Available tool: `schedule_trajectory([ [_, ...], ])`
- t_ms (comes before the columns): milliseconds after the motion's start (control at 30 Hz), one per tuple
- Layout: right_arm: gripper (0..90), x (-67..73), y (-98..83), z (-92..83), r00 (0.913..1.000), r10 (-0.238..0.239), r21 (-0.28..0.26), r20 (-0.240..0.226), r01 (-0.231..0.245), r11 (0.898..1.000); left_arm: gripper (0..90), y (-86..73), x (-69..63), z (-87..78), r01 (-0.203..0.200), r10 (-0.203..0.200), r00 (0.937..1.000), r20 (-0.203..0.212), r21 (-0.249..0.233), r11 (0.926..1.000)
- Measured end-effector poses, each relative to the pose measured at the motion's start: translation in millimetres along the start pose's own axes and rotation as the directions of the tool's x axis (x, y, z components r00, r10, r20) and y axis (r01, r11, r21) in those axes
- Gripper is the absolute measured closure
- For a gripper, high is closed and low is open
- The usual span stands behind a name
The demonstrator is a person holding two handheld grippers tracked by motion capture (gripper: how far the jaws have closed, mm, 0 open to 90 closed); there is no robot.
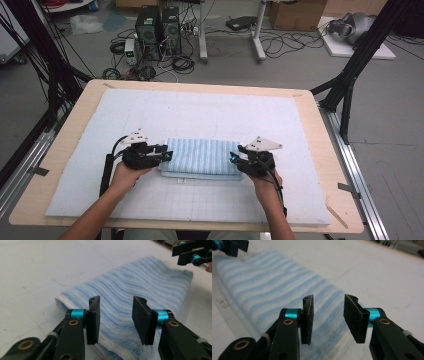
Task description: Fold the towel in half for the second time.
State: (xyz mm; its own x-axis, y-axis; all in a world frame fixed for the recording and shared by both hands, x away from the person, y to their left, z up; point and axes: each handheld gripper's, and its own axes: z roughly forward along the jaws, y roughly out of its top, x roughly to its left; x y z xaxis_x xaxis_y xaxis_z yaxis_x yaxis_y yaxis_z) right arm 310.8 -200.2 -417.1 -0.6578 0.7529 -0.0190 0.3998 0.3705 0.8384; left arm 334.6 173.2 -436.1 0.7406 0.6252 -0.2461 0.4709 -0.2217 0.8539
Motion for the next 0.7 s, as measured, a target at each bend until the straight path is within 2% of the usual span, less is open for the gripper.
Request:
schedule_trajectory([
  [100, 60.0, 4.2, -8.3, 7.9, 0.9998, -0.014, 0.044, -0.015, 0.015, 0.999, 62.3, -6.2, -5.5, 3.2, -0.037, 0.039, 0.9989, -0.028, 0.066, 0.9972],
  [167, 60.0, 6.7, -14.9, 9.7, 0.9997, -0.016, 0.075, -0.02, 0.018, 0.997, 62.3, -11.6, -6.7, 4.1, -0.038, 0.041, 0.9987, -0.031, 0.097, 0.9946],
  [233, 60.0, 7.7, -21.8, 10.9, 0.9994, -0.024, 0.105, -0.027, 0.027, 0.994, 63.0, -17.3, -8.0, 3.4, -0.045, 0.048, 0.9982, -0.035, 0.092, 0.9948],
  [400, 60.0, 10.2, -30.7, 5.2, 0.9984, -0.051, 0.102, -0.024, 0.053, 0.993, 63.2, -19.6, -11.9, 1.0, -0.068, 0.074, 0.9963, -0.045, 0.105, 0.9921],
  [467, 60.0, 10.1, -34.5, 1.7, 0.9988, -0.043, 0.094, -0.025, 0.045, 0.995, 63.1, -20.7, -13.2, -0.2, -0.073, 0.079, 0.9957, -0.049, 0.107, 0.9916],
  [600, 59.1, 8.3, -38.4, -3.0, 0.9987, -0.049, 0.089, -0.016, 0.051, 0.995, 63.0, -22.1, -13.2, -1.9, -0.067, 0.072, 0.9961, -0.05, 0.095, 0.9932],
  [700, 57.3, 6.6, -38.8, -4.9, 0.9993, -0.033, 0.089, -0.018, 0.035, 0.995, 60.6, -22.3, -11.2, -4.1, -0.053, 0.057, 0.997, -0.051, 0.087, 0.9948],
])
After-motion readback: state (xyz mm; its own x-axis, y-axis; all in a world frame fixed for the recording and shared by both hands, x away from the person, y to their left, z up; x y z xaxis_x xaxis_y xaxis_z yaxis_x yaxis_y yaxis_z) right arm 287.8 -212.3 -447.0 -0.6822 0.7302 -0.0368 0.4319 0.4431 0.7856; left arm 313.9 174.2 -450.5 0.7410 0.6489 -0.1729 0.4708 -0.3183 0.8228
